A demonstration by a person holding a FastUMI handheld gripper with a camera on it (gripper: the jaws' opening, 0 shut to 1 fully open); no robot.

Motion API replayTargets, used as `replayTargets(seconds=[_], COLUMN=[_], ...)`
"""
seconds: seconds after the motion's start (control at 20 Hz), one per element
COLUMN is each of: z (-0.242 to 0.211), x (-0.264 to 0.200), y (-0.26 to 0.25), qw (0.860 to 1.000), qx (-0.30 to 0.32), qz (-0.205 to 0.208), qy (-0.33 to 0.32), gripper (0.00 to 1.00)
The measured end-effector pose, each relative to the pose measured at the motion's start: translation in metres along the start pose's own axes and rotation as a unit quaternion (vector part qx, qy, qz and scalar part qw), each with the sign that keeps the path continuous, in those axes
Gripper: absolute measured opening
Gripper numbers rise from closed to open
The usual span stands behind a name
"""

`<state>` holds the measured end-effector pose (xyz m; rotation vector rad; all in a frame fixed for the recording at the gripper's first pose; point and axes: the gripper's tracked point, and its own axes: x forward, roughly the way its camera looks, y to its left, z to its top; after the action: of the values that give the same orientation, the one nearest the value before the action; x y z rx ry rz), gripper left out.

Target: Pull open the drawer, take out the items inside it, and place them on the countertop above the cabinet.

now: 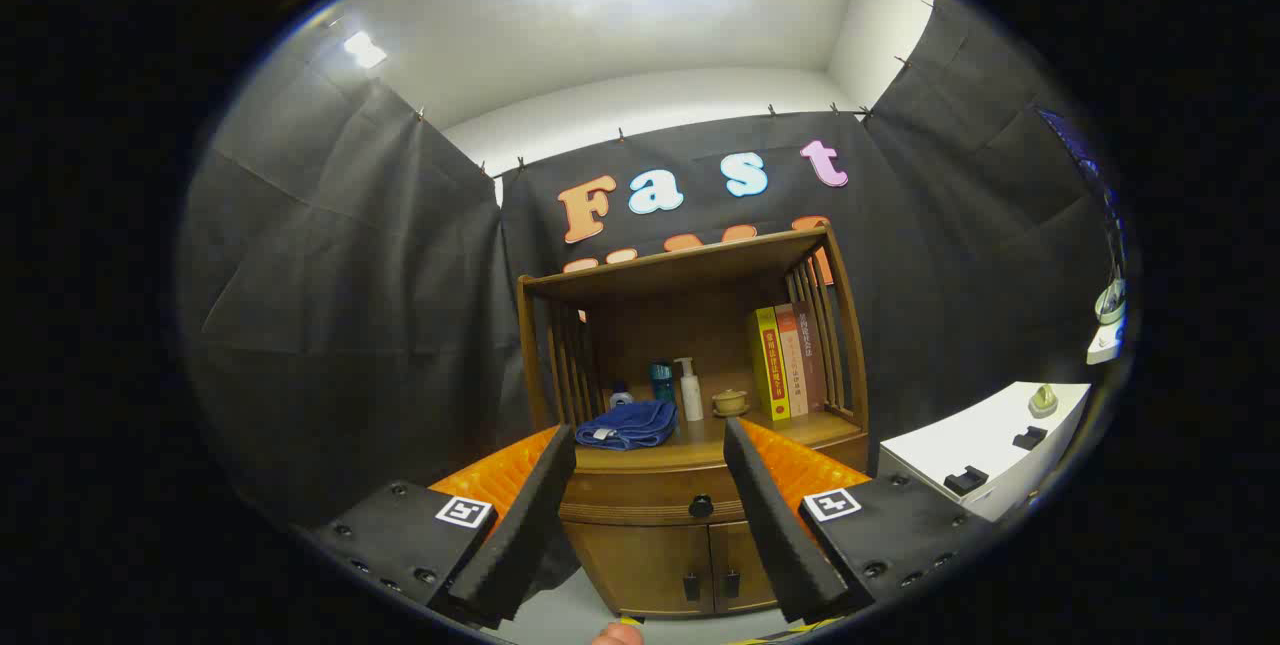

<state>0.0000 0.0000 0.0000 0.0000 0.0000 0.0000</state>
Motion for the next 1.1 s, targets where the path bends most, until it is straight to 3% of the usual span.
replayTargets(seconds=[0.55, 1.1], z=[0.002, -0.009], x=[-0.001, 0.020], y=[0.005, -0.008], qw=[1.000, 1.000], qx=[-0.008, -0.014], qz=[0.010, -0.006], qy=[-0.002, 0.019], gripper=[0.98, 0.98])
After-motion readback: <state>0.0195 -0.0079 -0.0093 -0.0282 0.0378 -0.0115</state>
